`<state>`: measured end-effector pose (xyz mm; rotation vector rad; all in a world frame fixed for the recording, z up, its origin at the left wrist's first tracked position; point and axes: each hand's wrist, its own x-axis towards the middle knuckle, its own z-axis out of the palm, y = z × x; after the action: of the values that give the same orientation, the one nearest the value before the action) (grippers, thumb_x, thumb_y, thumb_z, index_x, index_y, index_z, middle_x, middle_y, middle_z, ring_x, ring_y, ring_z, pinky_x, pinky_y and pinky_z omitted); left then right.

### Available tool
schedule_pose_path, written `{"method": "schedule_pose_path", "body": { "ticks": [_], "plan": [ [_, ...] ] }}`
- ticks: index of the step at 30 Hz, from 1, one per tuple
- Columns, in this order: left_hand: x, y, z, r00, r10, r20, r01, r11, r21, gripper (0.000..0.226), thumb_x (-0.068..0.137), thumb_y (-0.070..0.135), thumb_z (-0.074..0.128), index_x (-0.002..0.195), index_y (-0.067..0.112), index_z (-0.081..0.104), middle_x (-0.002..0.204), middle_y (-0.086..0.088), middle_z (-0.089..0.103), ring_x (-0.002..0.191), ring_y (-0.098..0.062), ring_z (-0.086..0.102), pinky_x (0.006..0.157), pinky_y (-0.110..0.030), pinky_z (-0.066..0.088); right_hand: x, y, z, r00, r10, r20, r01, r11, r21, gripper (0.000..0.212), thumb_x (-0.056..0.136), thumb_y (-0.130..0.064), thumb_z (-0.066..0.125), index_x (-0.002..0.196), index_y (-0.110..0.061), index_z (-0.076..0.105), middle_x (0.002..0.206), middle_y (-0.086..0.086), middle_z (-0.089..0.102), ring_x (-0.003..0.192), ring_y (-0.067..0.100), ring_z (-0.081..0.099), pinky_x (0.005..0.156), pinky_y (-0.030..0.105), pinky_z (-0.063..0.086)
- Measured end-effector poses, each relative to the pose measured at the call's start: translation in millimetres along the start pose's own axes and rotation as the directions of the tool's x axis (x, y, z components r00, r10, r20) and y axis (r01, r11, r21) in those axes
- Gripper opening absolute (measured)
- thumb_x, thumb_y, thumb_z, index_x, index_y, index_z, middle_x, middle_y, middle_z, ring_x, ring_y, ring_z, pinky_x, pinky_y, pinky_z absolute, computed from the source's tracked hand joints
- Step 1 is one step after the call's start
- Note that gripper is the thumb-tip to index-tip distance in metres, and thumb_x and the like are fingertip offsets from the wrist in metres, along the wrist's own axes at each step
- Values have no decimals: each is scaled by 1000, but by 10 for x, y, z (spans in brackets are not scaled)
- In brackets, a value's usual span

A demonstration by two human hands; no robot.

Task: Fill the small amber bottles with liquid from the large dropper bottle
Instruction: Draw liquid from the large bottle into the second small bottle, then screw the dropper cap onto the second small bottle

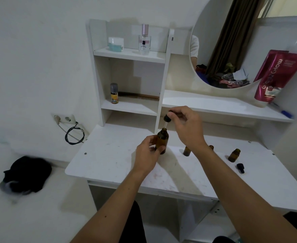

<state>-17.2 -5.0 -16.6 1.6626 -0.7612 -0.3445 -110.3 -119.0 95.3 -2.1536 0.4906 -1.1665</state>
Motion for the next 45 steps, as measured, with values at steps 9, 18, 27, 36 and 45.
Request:
{"method": "schedule_pose_path", "body": {
  "ticks": [9, 18, 27, 36, 45],
  "plan": [
    [-12, -17, 9, 1000, 21, -2, -21, 1000, 0, 46, 92, 22, 76, 134, 19, 59, 126, 8, 67, 109, -9, 64, 90, -14, 53, -167, 164, 108, 994, 68, 83, -66, 997, -33, 15, 96, -18, 74, 111, -15, 76, 101, -4, 75, 92, 0, 69, 82, 5, 50],
    [-22, -34, 20, 1000, 29, -5, -29, 999, 30, 46, 93, 24, 76, 135, 21, 58, 125, 10, 65, 115, -11, 63, 90, -11, 49, -241, 213, 85, 994, 69, 84, -67, 997, -34, 16, 97, -17, 74, 112, -17, 76, 102, -8, 73, 94, -4, 67, 81, 5, 50],
    [-151, 7, 50, 994, 28, -110, -22, 998, 60, 59, 90, 34, 78, 141, 29, 49, 142, 7, 57, 120, -14, 59, 101, -33, 54, -481, 288, -315, 995, 96, -23, -97, 994, -49, 16, 96, -21, 75, 112, -17, 76, 102, -11, 73, 94, -5, 67, 83, 4, 49],
    [-570, 238, 444, 977, 123, -174, -134, 990, -51, 46, 92, 31, 77, 130, 33, 52, 122, 17, 60, 107, -5, 61, 84, -10, 51, -1081, 706, -1023, 955, 248, -165, -262, 963, -66, 15, 93, -13, 78, 108, -13, 77, 97, -8, 74, 88, -7, 68, 79, 6, 52],
    [-695, 439, 1228, 970, 157, 186, -161, 987, 5, 50, 96, 36, 71, 140, 35, 49, 141, 14, 55, 122, -7, 57, 102, -25, 51, -1430, 1167, -1158, 871, 448, -203, -492, 788, -371, 40, 89, -42, 80, 116, -14, 73, 110, 0, 66, 100, 14, 62, 90, 28, 52]
  ]
}}
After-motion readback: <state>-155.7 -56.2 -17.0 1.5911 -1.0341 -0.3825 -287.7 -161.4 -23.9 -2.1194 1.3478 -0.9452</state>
